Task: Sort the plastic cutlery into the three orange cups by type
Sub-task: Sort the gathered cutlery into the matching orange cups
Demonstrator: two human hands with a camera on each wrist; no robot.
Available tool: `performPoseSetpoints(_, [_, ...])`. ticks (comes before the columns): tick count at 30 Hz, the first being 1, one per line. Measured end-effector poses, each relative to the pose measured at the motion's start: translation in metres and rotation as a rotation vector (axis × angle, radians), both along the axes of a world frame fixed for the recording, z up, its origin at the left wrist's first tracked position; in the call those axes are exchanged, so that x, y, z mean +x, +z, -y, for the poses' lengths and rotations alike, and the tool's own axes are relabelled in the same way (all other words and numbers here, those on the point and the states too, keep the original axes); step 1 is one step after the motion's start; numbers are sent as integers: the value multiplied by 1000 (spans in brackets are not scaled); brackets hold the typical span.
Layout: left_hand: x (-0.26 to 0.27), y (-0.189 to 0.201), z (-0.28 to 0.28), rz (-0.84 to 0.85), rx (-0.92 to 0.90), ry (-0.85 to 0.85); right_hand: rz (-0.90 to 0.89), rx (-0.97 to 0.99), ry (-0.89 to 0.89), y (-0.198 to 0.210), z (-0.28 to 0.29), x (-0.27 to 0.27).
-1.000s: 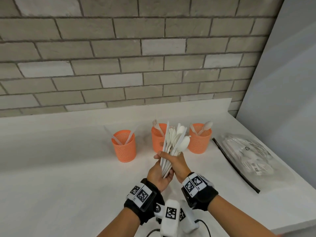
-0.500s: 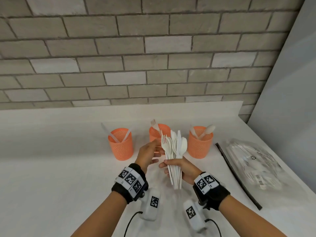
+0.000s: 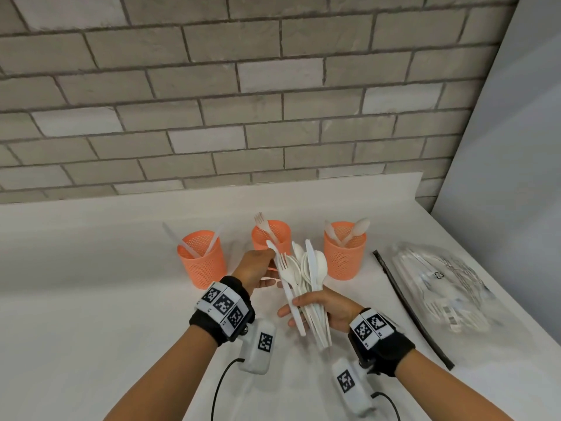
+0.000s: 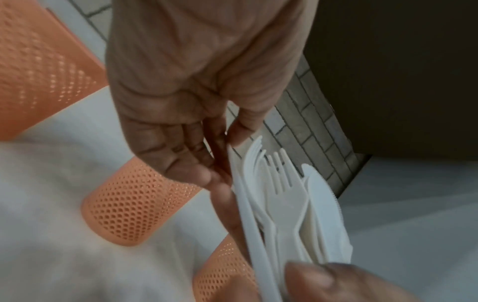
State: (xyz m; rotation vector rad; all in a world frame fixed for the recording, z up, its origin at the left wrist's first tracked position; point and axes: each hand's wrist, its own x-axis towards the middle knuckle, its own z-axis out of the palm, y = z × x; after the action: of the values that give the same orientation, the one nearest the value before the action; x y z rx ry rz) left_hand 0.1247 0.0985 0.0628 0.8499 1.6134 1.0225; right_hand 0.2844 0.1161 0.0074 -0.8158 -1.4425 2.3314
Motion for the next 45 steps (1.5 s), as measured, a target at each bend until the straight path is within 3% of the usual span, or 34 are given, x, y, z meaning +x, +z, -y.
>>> performPoseSetpoints(6, [-9,6,-12,84,318,266,15,-31,-2,-6,-2,9])
performPoseSetpoints(9, [-17,9,-16,95,441,397,52,-20,-95,-11,-3,10])
performPoseSetpoints(11, [-20,9,-16,3,412,367,54,-35,-154,-14,-3,10])
performPoseSetpoints(14, [-15,4,-12,-110,255,180,54,-49,-152,-11,-1,8])
performPoseSetpoints(20, [-1,-4,-10,-96,57,-55,87,-3,-77,-4,1,-2])
performPoseSetpoints(25, [-4,-6,-10,-68,68,-13,87,11,-34,-3,4,-5])
performPoseSetpoints(32, [-6,-4,-5,-9,232,232,92,11,22,2,8,-9])
performPoseSetpoints(38, [-13,-9,2,3,144,79,88,-3,66,5,11,-17])
performPoseSetpoints(45, [-35,-5,-9,1,189,205,104,4,108,2,14,-15])
